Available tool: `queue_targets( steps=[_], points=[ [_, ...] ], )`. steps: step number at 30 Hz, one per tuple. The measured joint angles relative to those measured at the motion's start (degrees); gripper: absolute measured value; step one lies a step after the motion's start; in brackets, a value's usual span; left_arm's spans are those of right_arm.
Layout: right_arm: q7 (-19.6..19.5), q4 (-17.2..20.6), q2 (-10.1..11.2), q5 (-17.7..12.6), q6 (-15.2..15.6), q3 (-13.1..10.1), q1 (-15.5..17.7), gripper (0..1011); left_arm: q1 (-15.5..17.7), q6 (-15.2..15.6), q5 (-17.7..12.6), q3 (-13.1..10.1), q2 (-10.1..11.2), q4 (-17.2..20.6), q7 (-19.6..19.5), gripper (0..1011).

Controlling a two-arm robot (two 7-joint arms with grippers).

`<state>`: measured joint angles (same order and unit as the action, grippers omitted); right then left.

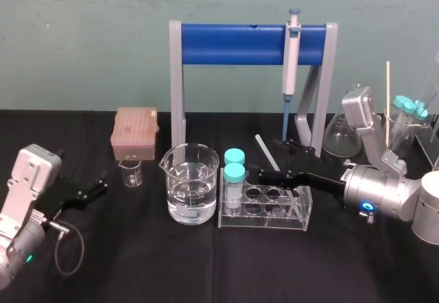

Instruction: Pick up the stirring rod with one hand, then place it down.

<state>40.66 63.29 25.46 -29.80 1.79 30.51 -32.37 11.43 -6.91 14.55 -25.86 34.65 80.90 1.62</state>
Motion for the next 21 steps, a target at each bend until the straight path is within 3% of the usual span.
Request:
queue_targets(
  steps=[9,21],
  points=[
    [0.23,0.03,0.0,-0.19,-0.08,-0.05,0.01,997,0.0,0.0,0.0,0.0,0.0,0.0,0.0,1000],
    [0.37,0.03,0.0,-0.25,-0.14,-0.1,0.01,707,0.0,0.0,0.0,0.0,0.0,0.0,0.0,1000]
  ],
)
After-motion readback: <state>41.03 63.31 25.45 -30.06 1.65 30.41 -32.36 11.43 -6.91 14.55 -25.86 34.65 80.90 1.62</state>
